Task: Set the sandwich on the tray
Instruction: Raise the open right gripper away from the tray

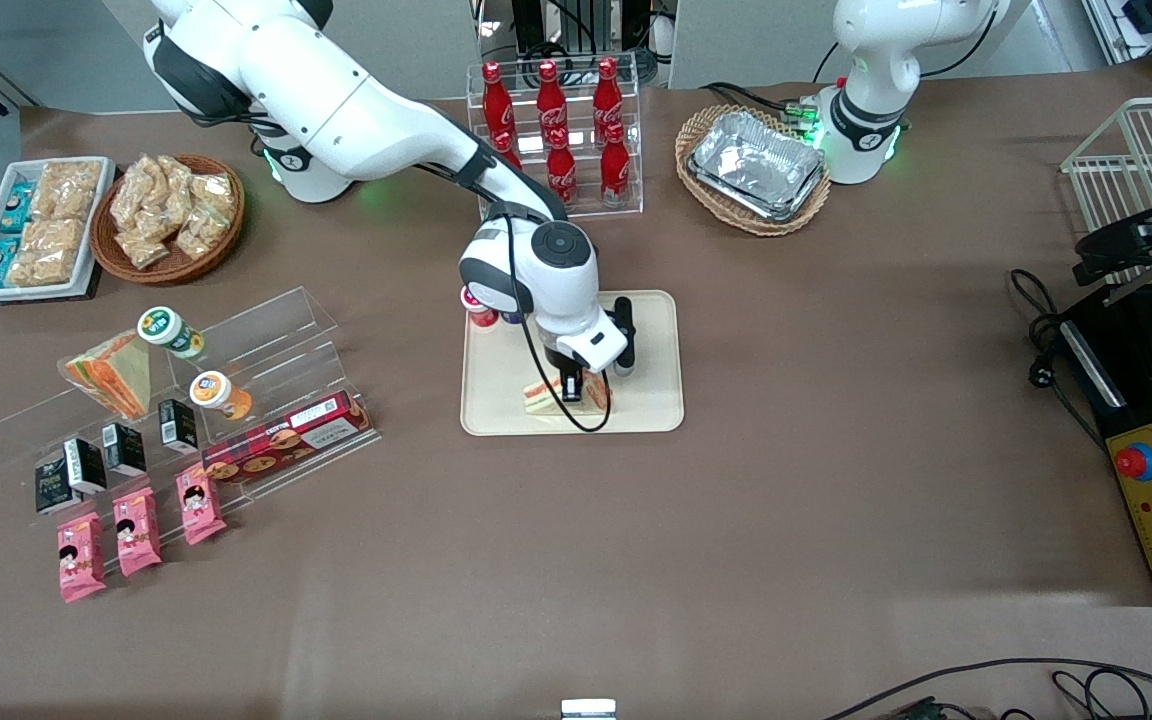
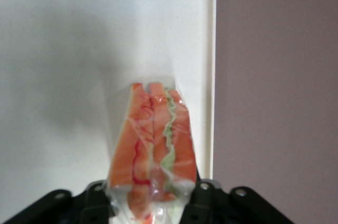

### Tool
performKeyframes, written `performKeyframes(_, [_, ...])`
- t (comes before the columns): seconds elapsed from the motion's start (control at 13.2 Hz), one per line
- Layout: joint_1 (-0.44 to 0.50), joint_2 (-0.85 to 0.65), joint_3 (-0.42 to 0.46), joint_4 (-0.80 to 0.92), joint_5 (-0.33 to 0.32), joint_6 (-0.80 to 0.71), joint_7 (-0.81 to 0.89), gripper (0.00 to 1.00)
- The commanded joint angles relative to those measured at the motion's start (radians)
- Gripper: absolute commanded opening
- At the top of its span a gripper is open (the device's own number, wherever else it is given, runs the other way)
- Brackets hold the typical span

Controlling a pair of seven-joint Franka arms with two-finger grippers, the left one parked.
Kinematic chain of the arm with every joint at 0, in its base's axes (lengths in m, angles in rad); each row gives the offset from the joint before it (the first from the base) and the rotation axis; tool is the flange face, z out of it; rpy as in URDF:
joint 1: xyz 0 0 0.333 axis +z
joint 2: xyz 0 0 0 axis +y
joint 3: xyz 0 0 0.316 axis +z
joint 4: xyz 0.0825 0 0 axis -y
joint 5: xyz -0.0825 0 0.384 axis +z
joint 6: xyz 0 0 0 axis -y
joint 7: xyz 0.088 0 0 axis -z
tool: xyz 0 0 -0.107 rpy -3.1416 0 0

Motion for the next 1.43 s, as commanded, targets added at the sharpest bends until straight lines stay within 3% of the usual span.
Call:
performKeyframes(0.0, [-0.019,0.006,0.007,0.005,-0.001,0.016,0.004,1.0])
performKeyframes(0.15, [-0.042,-0.011,0.015,0.011,0.042,0.008,0.001,1.0])
performKeyframes(0.45, [-0.076,-0.14,0.014,0.015,0.261,-0.055,0.001,1.0])
performKeyframes(0.68, [-0.169,-0.235,0.014,0.018,0.408,-0.128,0.001,1.0])
performKeyframes(0.91, [-0.255,-0.328,0.011,0.026,0.482,-0.232,0.039,1.0])
performKeyframes(1.36, [-0.442,-0.529,-0.014,0.031,0.482,-0.513,0.262,1.0])
